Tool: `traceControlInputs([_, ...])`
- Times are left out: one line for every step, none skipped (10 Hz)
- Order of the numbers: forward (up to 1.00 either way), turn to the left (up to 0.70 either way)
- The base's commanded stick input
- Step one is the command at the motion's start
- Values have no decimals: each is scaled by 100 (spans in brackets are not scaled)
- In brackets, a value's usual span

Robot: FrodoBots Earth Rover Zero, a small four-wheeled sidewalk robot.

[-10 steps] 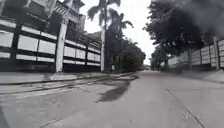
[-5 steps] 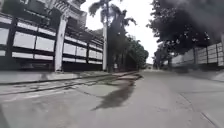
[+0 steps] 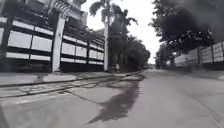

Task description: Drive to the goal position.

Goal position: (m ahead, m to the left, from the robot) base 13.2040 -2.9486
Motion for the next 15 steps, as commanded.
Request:
traceControlInputs([70,-30])
traceControlInputs([70,-17])
traceControlInputs([70,0])
traceControlInputs([70,0])
traceControlInputs([70,-9])
traceControlInputs([70,-32])
traceControlInputs([70,-34])
traceControlInputs([70,-35])
traceControlInputs([70,-35])
traceControlInputs([70,-27])
traceControlInputs([70,0])
traceControlInputs([70,0])
traceControlInputs([70,0])
traceControlInputs([70,0])
traceControlInputs([70,0])
